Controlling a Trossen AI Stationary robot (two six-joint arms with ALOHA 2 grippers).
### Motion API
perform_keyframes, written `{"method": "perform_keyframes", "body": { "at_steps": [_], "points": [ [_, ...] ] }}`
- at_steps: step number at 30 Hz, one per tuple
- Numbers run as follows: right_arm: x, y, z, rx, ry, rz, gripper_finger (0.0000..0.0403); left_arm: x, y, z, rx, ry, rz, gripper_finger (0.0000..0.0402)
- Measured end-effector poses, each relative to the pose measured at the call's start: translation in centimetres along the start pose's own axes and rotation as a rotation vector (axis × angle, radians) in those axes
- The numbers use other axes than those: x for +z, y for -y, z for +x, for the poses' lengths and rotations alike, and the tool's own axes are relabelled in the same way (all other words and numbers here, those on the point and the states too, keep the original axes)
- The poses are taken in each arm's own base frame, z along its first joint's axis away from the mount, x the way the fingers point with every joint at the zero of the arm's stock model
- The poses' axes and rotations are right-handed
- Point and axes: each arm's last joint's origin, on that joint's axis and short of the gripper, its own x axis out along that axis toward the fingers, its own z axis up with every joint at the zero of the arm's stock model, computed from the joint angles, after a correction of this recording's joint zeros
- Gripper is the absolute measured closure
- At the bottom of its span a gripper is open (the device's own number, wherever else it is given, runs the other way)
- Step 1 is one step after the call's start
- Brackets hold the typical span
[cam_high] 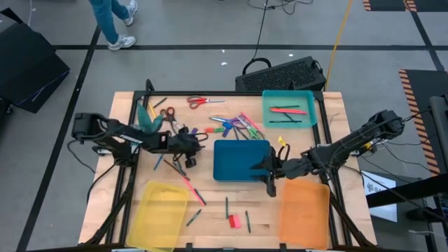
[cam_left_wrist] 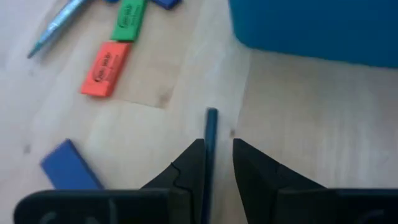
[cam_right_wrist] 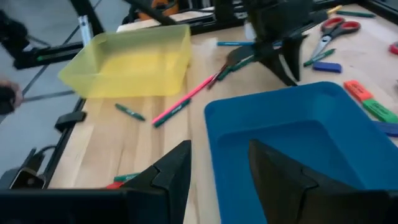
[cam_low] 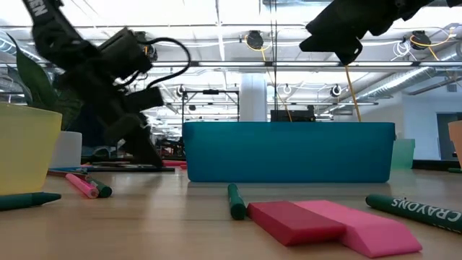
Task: Sort crayons/erasers/pens/pencils in bins
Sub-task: Put the dark blue pencil into the green bin
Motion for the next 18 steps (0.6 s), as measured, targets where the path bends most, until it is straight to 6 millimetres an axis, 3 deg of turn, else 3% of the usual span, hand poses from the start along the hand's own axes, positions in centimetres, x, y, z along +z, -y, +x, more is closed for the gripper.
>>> {"method": "perform_keyframes", "body": {
  "at_steps": [10, 18],
  "points": [
    [0.3, 0.2, 0.0, -0.066, 0.046, 0.027, 0.0252, -3.6, -0.3, -0.6, 0.006, 0.150, -0.002, 0.0316],
    [0.4, 0.2, 0.0, -0.062, 0.057, 0.048, 0.0252, -4.2, -0.9, -0.6, 0.048, 0.146, -0.042, 0.0308]
  ]
}}
